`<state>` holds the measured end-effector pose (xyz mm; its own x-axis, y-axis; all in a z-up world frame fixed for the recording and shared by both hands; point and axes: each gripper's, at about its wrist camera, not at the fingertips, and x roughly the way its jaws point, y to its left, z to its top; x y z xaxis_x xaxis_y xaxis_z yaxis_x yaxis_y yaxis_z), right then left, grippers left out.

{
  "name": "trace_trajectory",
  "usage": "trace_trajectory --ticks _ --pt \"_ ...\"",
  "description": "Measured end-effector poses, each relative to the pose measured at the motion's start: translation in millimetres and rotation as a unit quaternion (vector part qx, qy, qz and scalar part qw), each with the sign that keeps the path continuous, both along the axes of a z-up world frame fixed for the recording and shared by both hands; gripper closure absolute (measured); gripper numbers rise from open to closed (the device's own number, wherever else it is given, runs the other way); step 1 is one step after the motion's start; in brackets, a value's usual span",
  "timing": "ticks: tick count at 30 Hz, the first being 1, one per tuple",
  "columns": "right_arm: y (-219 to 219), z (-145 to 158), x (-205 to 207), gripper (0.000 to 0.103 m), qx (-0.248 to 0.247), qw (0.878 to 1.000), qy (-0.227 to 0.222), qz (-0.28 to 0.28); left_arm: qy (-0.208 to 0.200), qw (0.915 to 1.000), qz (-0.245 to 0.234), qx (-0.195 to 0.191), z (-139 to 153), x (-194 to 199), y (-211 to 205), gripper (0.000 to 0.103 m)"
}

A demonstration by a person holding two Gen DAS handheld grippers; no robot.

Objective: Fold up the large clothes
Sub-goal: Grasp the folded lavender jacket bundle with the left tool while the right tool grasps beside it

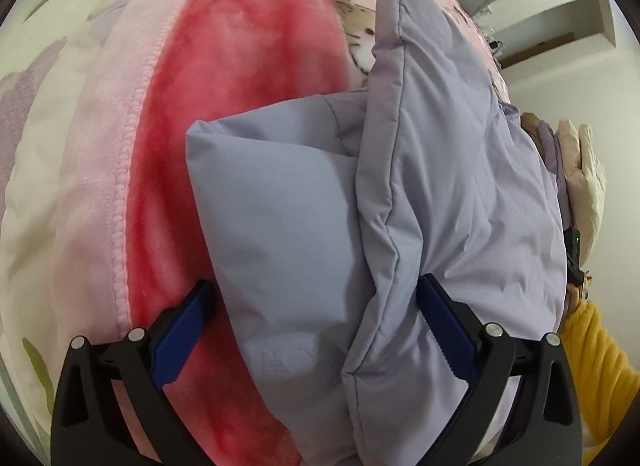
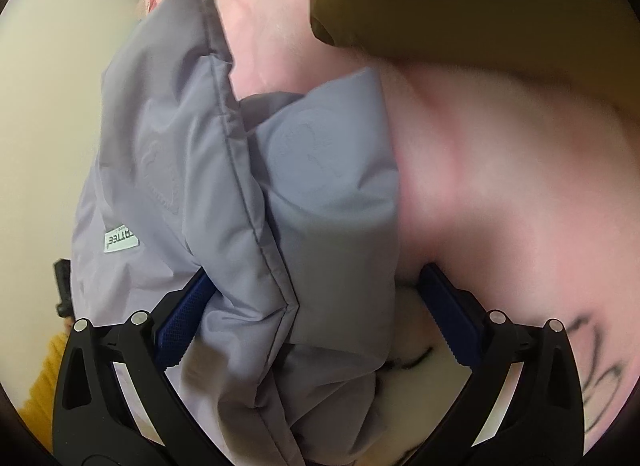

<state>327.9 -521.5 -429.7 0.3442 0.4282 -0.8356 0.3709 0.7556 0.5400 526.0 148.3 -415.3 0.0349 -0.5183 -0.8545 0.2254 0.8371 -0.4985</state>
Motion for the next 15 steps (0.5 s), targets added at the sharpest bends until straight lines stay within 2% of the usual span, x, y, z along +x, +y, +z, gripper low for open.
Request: trace_trajectory --ticks 4,9,12,15 --pt "-1.0 -1.3 -2.0 0.007 0.006 1.000 -0.010 -0.005 -0.007 0.9998 0.004 0.019 -1.4 -3.8 -6.7 0.004" --pt "6.5 -1.7 -5.0 0.007 -0.018 0.999 -0.032 -0.030 -0.005 0.9991 0.019 0.037 -3.0 -3.0 -24.3 0.004" --pt "10.4 -0.1 -9.4 0.007 -0.028 0.998 -0.027 -0.040 -0.008 0.9981 0.017 0.058 -2.9 -5.9 -30.9 0.004" --pt "14.3 1.4 -4.7 0.007 -0.010 0.998 -0.009 -0.053 -0.006 0.9976 0.018 0.066 -2.2 -9.3 -36.9 0.004"
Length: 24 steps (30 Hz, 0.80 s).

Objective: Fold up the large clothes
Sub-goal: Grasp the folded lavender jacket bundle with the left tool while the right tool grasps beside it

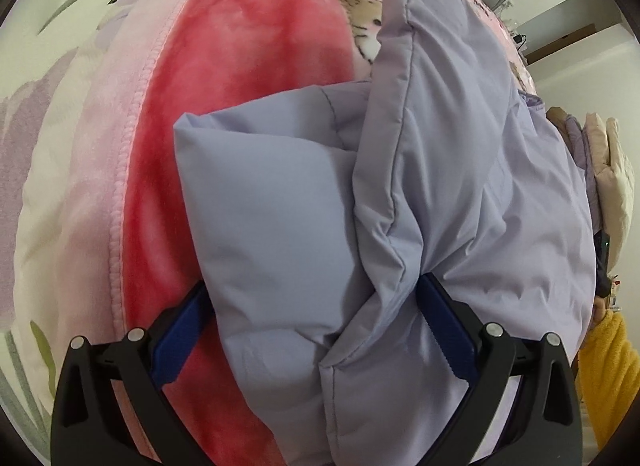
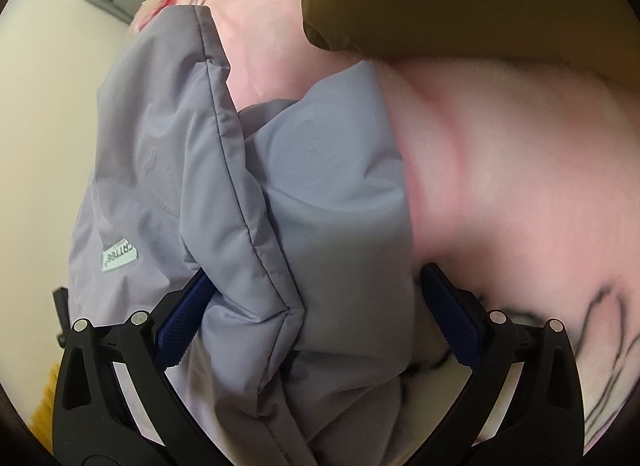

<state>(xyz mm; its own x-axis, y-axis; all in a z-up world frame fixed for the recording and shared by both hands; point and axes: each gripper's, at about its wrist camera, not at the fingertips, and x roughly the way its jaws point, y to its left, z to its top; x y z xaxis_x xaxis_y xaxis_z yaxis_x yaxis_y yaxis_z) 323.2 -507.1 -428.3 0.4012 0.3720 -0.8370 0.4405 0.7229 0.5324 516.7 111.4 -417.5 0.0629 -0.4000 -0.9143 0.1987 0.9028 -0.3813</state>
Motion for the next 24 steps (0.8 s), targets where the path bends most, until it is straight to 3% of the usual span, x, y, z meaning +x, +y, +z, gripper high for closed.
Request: trace_trajectory --ticks 2,4,8,11,15,19,24 --pt "2.1 2.1 4.6 0.007 0.014 1.000 0.007 0.012 0.020 0.9997 0.008 -0.008 -2.7 -0.4 -3.3 0.004" --pt "12.6 3.2 12.8 0.007 0.065 0.997 0.001 0.046 0.045 0.9984 -0.017 -0.027 -3.4 -1.4 -9.7 0.004" --pt "34.9 18.3 21.7 0.007 0.030 0.991 -0.008 0.128 0.048 0.9957 -0.055 -0.057 2.6 -5.2 -12.0 0.005" --pt "29.7 5.1 27.9 0.007 0.041 0.992 0.027 0.116 0.072 0.9944 -0.042 -0.065 -8.2 2.4 -13.1 0.004" --pt "37.7 -8.6 48.2 0.007 0.035 0.988 0.065 0.135 0.082 0.9943 -0.055 -0.039 -17.4 11.6 -25.2 0.004" --pt "40.6 -11.7 57.0 0.007 0.035 0.985 0.101 0.137 0.112 0.9916 -0.022 -0.060 -22.4 23.2 -21.3 0.004" --pt "32.7 -13.8 60.8 0.007 0.066 0.981 0.115 0.144 0.098 0.9922 0.001 -0.077 -23.6 18.5 -15.5 0.004"
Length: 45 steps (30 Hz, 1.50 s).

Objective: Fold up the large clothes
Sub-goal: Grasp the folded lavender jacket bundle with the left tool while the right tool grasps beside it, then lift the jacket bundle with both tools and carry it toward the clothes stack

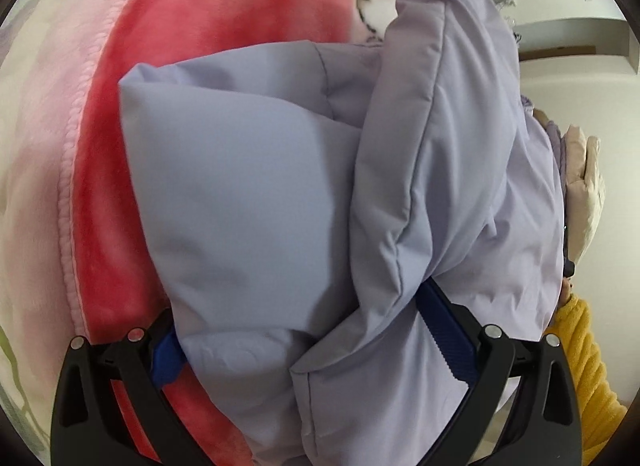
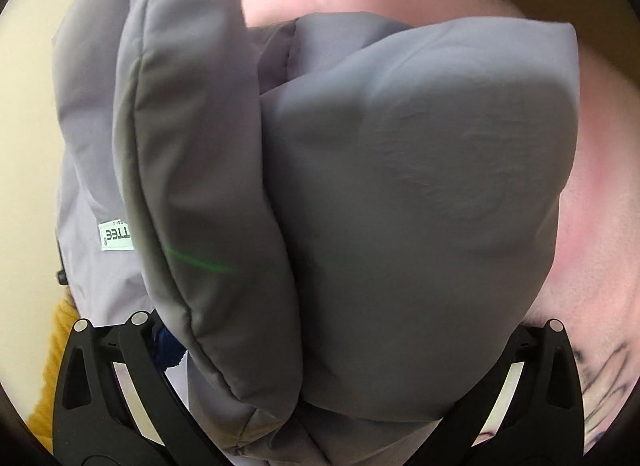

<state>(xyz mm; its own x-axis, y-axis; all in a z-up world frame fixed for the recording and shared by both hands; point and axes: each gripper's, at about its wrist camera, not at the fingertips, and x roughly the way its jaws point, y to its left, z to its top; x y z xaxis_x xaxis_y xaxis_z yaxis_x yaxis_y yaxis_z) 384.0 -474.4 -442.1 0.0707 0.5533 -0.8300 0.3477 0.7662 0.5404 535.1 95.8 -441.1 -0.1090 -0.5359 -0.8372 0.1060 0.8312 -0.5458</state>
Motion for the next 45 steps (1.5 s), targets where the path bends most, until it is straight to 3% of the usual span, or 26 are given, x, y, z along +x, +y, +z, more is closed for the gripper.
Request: trace_trajectory --ticks 4,7,10,12,13,14,17,20,23,26,32,35,37,39,43,45 --pt "-3.4 0.8 -7.9 0.007 -0.006 1.000 -0.019 -0.006 -0.016 0.9998 0.000 0.007 0.6 -15.9 2.0 0.004" --pt "-0.9 3.5 -10.4 0.008 -0.024 1.000 -0.019 -0.006 -0.025 0.9991 -0.001 0.034 7.9 -23.2 -2.9 0.005" --pt "12.4 9.9 -12.9 0.017 -0.058 0.998 -0.032 0.010 -0.030 0.9976 -0.008 0.062 13.3 -29.7 -9.3 0.013" --pt "19.2 19.2 -14.1 0.030 -0.080 0.996 -0.036 0.015 -0.036 0.9963 -0.013 0.077 18.6 -31.9 -19.3 0.025" --pt "25.0 26.6 -14.7 0.047 -0.096 0.994 -0.044 0.025 -0.044 0.9952 -0.020 0.085 23.1 -34.3 -24.5 0.029" --pt "33.9 35.3 -15.3 0.053 -0.110 0.991 -0.060 0.038 -0.053 0.9940 -0.022 0.093 27.9 -37.2 -28.8 0.040" --pt "61.0 62.5 -21.1 0.068 -0.197 0.972 -0.103 0.082 -0.100 0.9865 -0.037 0.125 46.1 -52.0 -44.5 0.066" --pt "81.8 89.1 -31.3 0.073 -0.260 0.949 -0.149 0.102 -0.163 0.9748 -0.020 0.151 73.0 -76.1 -48.3 0.080" --pt "79.3 127.7 -46.5 0.075 -0.278 0.935 -0.199 0.091 -0.204 0.9723 0.026 0.110 112.0 -96.7 -37.9 0.083" --pt "92.3 164.6 -67.5 0.077 -0.268 0.929 -0.239 0.085 -0.244 0.9657 0.032 0.083 146.5 -128.9 -52.6 0.084" --pt "99.9 236.3 -147.2 0.077 -0.274 0.913 -0.294 0.070 -0.274 0.9590 0.056 0.042 204.3 -199.6 -56.6 0.085" --pt "84.7 261.5 -208.2 0.077 -0.263 0.919 -0.292 0.038 -0.262 0.9631 0.053 0.030 221.2 -240.2 -52.8 0.085" --pt "68.1 258.0 -237.0 0.076 -0.254 0.928 -0.273 0.011 -0.239 0.9693 0.050 0.024 215.9 -257.4 -50.3 0.084" --pt "60.3 242.1 -265.6 0.076 -0.247 0.937 -0.249 -0.012 -0.218 0.9747 0.030 0.038 196.7 -266.9 -53.3 0.084" --pt "60.1 180.0 -309.7 0.076 -0.231 0.957 -0.169 -0.036 -0.160 0.9856 0.001 0.053 148.2 -283.5 -64.2 0.084" --pt "60.4 145.4 -313.6 0.075 -0.224 0.963 -0.139 -0.050 -0.157 0.9839 -0.019 0.083 125.3 -289.0 -67.6 0.084"
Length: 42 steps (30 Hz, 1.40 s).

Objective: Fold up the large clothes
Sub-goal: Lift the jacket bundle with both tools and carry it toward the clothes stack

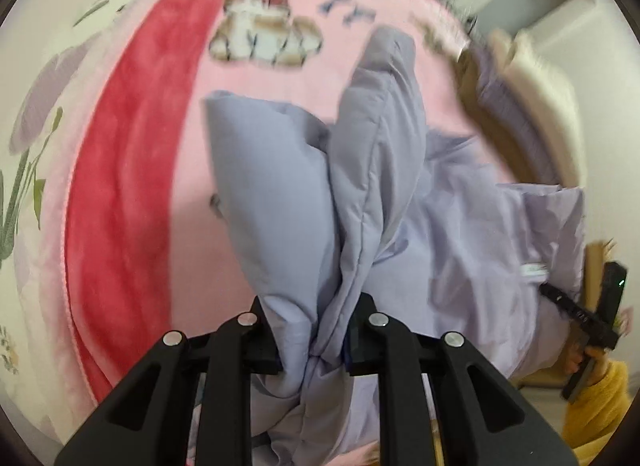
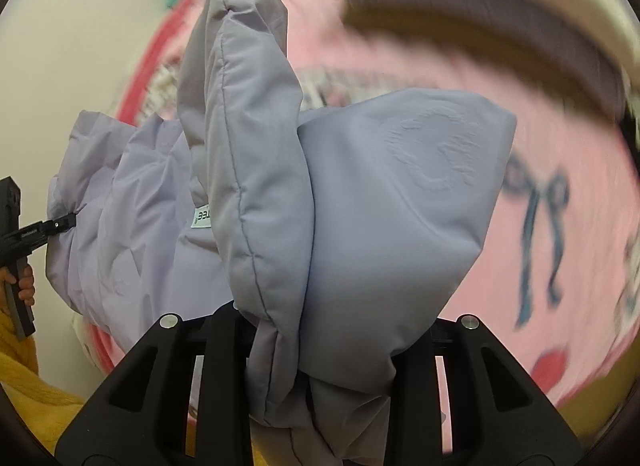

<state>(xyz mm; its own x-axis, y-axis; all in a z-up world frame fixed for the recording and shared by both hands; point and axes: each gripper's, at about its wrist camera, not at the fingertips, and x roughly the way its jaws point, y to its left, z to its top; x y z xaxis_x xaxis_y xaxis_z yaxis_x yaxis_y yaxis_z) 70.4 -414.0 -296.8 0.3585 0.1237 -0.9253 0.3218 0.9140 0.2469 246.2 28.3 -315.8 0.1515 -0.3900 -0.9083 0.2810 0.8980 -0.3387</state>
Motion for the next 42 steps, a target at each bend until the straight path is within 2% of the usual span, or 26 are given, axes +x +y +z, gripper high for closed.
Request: trace_trajectory --ticks 2,4,6,10,13,14,15,18,20,23,25,27,28,29,30,31,32,34,37,39,42 --pt "-12.6 -29.4 -16.2 0.072 0.016 0.999 -0.003 -0.038 0.000 0.9999 0.005 -0.012 -11.5 3.5 8.9 0.082" --pt "-24.9 -48.0 -25.8 0.069 0.039 0.996 0.000 -0.079 0.016 0.9996 -0.002 -0.022 -22.4 11.1 17.3 0.074" --pt "-30.4 -65.0 -25.3 0.067 0.055 0.994 0.008 -0.099 0.024 0.9992 -0.028 -0.012 -34.1 12.2 20.2 0.061" --pt "-17.5 -75.6 -22.9 0.055 0.020 0.998 0.014 -0.059 0.064 0.9955 -0.060 -0.035 -63.6 28.1 31.8 0.047" --pt "-25.9 -80.4 -23.1 0.046 0.040 0.998 0.016 -0.050 0.099 0.9910 -0.067 -0.061 -82.4 36.9 38.5 0.028" --pt "-27.8 -82.3 -19.9 0.040 0.046 0.998 0.019 -0.047 0.116 0.9883 -0.066 -0.074 -91.7 42.0 41.8 0.020" --pt "-32.1 -87.5 -17.6 0.038 0.056 0.997 0.028 -0.044 0.136 0.9843 -0.068 -0.089 -101.8 46.2 45.6 0.013" --pt "-36.7 -91.5 -17.9 0.024 0.072 0.996 0.034 -0.041 0.159 0.9757 -0.072 -0.133 -117.9 48.0 55.0 0.008" --pt "-40.7 -99.1 -11.6 0.008 0.078 0.995 0.040 -0.036 0.158 0.9737 -0.083 -0.142 -121.3 48.4 53.5 0.005" --pt "-44.8 -114.6 -2.2 0.007 0.104 0.993 0.043 -0.037 0.166 0.9723 -0.091 -0.137 -125.1 50.6 42.9 0.005" --pt "-44.1 -121.1 1.6 0.009 0.116 0.991 0.045 -0.045 0.186 0.9652 -0.102 -0.153 -122.2 49.7 41.5 0.005" --pt "-39.6 -117.8 2.8 0.023 0.109 0.993 0.038 -0.039 0.188 0.9640 -0.117 -0.147 -115.8 48.4 33.9 0.016" --pt "-37.4 -114.3 1.8 0.035 0.102 0.993 0.035 -0.040 0.180 0.9672 -0.128 -0.125 -111.8 46.4 28.8 0.019" --pt "-35.5 -110.6 -0.2 0.045 0.093 0.994 0.034 -0.043 0.172 0.9694 -0.134 -0.113 -108.7 45.2 26.0 0.030" --pt "-34.2 -107.9 -2.1 0.047 0.089 0.994 0.032 -0.046 0.163 0.9717 -0.136 -0.103 -104.2 43.4 23.6 0.051" --pt "-32.4 -104.5 -4.7 0.054 0.085 0.994 0.032 -0.055 0.161 0.9722 -0.132 -0.107 -98.6 41.1 20.9 0.059" --pt "-31.4 -101.8 -7.1 0.056 0.082 0.994 0.032 -0.059 0.151 0.9756 -0.130 -0.092 -92.9 38.5 17.0 0.064" --pt "-26.5 -93.1 -5.2 0.062 0.059 0.995 0.045 -0.068 0.122 0.9824 -0.137 -0.034 -76.6 28.9 1.5 0.072" --pt "-11.7 -75.5 -2.8 0.067 0.017 0.996 0.054 -0.066 0.101 0.9896 -0.100 0.023 -54.4 22.9 -13.0 0.079" --pt "-5.4 -61.2 -3.9 0.070 -0.005 0.996 0.059 -0.073 0.065 0.9931 -0.087 0.045 -33.5 15.3 -18.1 0.082" --pt "11.4 -19.2 -4.6 0.073 -0.046 0.995 0.040 -0.075 -0.002 0.9957 -0.071 0.060 11.3 -3.1 -24.0 0.083"
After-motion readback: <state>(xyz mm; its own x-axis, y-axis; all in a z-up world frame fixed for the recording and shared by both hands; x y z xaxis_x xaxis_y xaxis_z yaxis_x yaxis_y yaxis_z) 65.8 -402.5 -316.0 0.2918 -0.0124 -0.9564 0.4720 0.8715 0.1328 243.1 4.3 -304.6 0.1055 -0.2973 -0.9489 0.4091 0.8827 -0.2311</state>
